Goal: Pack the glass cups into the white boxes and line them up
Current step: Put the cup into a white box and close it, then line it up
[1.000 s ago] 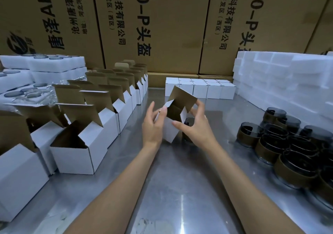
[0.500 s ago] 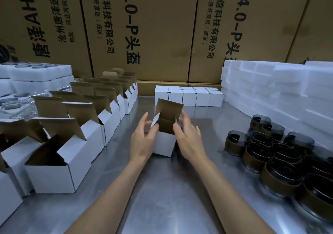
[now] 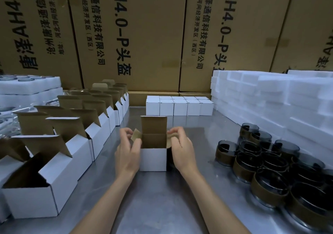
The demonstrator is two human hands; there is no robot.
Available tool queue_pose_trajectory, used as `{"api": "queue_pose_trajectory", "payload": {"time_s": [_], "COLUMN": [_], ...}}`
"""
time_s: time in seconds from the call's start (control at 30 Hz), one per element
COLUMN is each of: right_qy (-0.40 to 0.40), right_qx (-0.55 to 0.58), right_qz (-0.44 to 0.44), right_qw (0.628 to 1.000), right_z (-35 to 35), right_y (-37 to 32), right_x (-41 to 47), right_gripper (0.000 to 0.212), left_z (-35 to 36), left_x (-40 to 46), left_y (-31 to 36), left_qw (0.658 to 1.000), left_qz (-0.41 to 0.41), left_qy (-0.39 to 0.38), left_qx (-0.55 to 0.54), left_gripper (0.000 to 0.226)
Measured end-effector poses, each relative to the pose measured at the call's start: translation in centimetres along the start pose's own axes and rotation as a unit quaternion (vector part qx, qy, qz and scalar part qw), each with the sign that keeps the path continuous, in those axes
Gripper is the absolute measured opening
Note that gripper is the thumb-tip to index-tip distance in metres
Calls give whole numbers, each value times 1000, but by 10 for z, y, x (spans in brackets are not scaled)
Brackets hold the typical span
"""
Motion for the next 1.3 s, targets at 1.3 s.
{"api": "queue_pose_trajectory", "payload": {"time_s": [1.3], "right_qy": [-69], "right_qx": [186], "right_qz": [147], "right_qw": [969], "right_z": [-39], "right_y": [28], "right_x": [12], "right_gripper": [46], "left_z": [17], "left_x": [-1], "left_y": [7], "left_qw": [973], "left_qz": [82], "left_qy": [-146], "left_qx": [-162], "left_gripper": [69]}}
Point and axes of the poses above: each hand's wrist, its own x-axis towards the middle knuckle, its own z-axis out of the palm, y = z × x, the point moved 4 cm from there along x, towards the middle knuckle, and after that the axes turned 15 degrees about x, right-handed, at the moved point
